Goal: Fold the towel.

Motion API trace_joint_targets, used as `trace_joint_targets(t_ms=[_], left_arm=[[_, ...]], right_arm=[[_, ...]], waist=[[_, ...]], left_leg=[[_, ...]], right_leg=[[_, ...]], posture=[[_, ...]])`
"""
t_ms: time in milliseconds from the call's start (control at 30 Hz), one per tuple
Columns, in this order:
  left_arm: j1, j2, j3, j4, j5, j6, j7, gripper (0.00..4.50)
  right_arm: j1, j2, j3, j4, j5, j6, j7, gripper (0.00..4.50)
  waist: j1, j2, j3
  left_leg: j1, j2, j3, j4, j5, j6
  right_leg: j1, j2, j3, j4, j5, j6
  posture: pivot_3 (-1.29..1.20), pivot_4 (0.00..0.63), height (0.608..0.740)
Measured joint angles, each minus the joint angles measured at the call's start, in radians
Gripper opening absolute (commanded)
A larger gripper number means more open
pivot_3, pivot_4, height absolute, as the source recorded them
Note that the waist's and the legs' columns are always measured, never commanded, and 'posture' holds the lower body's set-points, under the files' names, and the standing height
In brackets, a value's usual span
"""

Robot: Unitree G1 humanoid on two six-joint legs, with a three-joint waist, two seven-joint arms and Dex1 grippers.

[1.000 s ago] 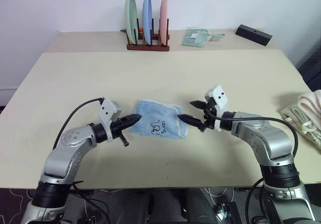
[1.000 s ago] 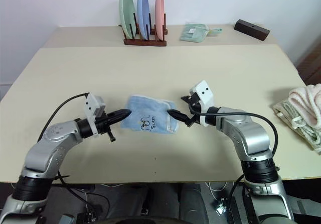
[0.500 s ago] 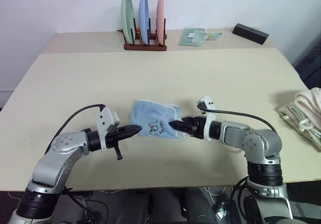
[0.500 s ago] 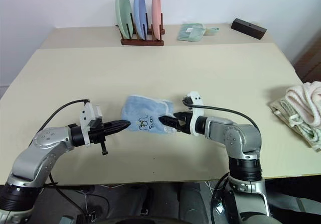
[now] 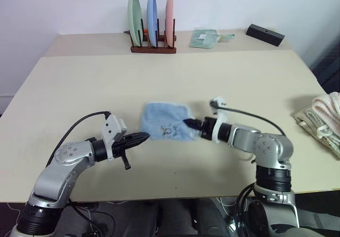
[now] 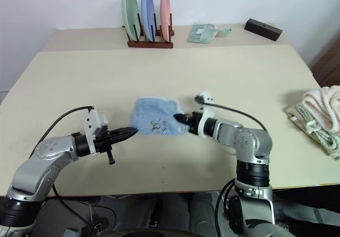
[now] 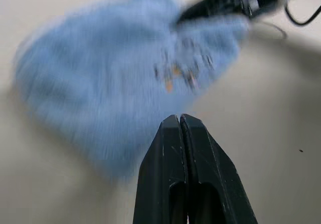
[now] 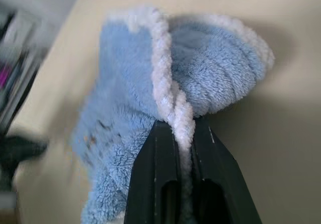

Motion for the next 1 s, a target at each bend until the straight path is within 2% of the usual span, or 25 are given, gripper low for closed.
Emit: trace_joint_targets(t_ms=[200, 333, 433, 633, 800, 900, 967, 1000], left_arm=[[-0.048, -0.037, -0.011, 0.035, 0.006, -0.005, 0.004, 0.00], [-0.112, -0.090, -0.044, 0.077, 0.019, -0.021, 0.007, 0.00], [-0.139, -0.107, -0.063, 0.100, 0.028, -0.024, 0.003, 0.00], [-0.158, -0.122, -0.084, 0.128, 0.043, -0.042, -0.008, 0.00], [-0.159, -0.124, -0.089, 0.140, 0.045, -0.048, -0.027, 0.00], [-0.165, -0.134, -0.107, 0.155, 0.050, -0.050, -0.029, 0.00], [-0.174, -0.138, -0.117, 0.167, 0.055, -0.051, -0.030, 0.00], [-0.181, -0.143, -0.122, 0.174, 0.058, -0.058, -0.032, 0.00]], right_arm=[[-0.084, -0.113, -0.290, 0.060, 0.002, -0.076, -0.159, 0.02], [-0.081, -0.105, -0.486, 0.083, 0.021, -0.025, -0.330, 0.02], [-0.075, -0.052, -0.605, 0.076, 0.039, 0.035, -0.457, 0.02], [-0.045, 0.050, -0.746, 0.007, 0.060, 0.091, -0.633, 0.02], [-0.049, 0.026, -0.769, -0.009, 0.082, 0.125, -0.674, 0.02], [-0.051, -0.005, -0.784, -0.009, 0.106, 0.136, -0.674, 0.95], [-0.042, -0.023, -0.775, -0.013, 0.116, 0.133, -0.656, 1.92], [0.004, -0.074, -0.707, -0.029, 0.102, 0.116, -0.626, 2.42]], waist=[[-0.001, 0.000, 0.000], [0.001, 0.001, 0.000], [-0.007, 0.002, -0.001], [-0.002, 0.006, -0.002], [-0.002, 0.006, -0.002], [-0.003, 0.006, -0.002], [-0.003, 0.006, -0.002], [-0.002, 0.007, -0.002]], left_leg=[[0.000, 0.001, 0.000, -0.001, 0.000, 0.000], [0.000, 0.000, 0.001, 0.000, 0.001, 0.000], [0.000, 0.001, 0.002, -0.001, 0.001, -0.001], [0.000, 0.001, 0.003, 0.000, -0.001, 0.002], [0.000, 0.000, 0.004, 0.000, -0.001, 0.002], [0.000, 0.000, 0.004, 0.000, -0.001, 0.003], [0.000, 0.000, 0.004, 0.000, -0.001, 0.004], [0.000, 0.000, 0.004, 0.000, -0.001, 0.004]], right_leg=[[0.000, 0.000, 0.000, 0.000, 0.000, 0.000], [0.000, -0.001, 0.000, 0.000, 0.000, 0.000], [-0.001, -0.001, 0.002, 0.001, 0.000, 0.000], [-0.002, 0.000, 0.004, 0.002, 0.000, 0.000], [-0.002, 0.000, 0.004, 0.002, 0.000, 0.000], [-0.002, 0.000, 0.004, 0.002, 0.000, 0.000], [-0.002, 0.000, 0.004, 0.002, 0.000, 0.000], [-0.002, 0.000, 0.004, 0.002, 0.000, 0.000]], posture=[[0.00, 0.150, 0.721], [0.00, 0.150, 0.721], [0.00, 0.150, 0.721], [0.00, 0.150, 0.721], [0.00, 0.150, 0.721], [0.00, 0.150, 0.721], [0.00, 0.150, 0.721], [0.00, 0.150, 0.721]])
